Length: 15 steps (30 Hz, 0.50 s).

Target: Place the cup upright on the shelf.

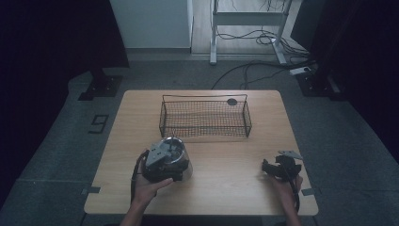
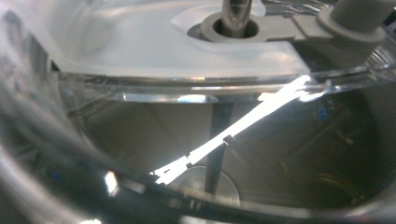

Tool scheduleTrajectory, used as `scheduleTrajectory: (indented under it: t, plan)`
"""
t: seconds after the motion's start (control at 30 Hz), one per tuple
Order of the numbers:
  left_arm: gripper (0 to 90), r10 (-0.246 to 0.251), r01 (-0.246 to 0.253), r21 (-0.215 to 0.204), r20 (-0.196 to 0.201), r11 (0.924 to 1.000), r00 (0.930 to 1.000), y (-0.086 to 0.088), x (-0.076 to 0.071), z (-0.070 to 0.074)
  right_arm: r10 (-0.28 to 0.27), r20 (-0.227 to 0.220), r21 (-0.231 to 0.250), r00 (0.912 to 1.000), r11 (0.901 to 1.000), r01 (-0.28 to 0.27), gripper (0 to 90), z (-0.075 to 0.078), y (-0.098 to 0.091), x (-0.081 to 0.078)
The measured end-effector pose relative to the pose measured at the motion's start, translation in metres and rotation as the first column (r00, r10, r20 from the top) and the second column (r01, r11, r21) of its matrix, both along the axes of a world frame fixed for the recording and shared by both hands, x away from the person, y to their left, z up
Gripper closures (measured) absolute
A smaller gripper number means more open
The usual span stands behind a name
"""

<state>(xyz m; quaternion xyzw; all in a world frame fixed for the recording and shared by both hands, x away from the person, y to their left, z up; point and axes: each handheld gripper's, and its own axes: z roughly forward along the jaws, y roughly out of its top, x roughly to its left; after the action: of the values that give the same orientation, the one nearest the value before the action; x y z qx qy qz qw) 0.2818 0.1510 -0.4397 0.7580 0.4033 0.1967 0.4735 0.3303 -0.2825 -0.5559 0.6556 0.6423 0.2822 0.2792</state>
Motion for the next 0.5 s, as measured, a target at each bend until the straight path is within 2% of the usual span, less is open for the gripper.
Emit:
scheduleTrajectory:
  t: [0.5]
  plan:
    - [4.1, 0.006, -0.006, 0.006, 0.0, 1.0, 1.0, -0.002, 0.0051, -0.0006, 0.0, 0.0, 0.0, 1.0, 1.0, 0.0, 7.4, 0.0, 0.0, 0.0]
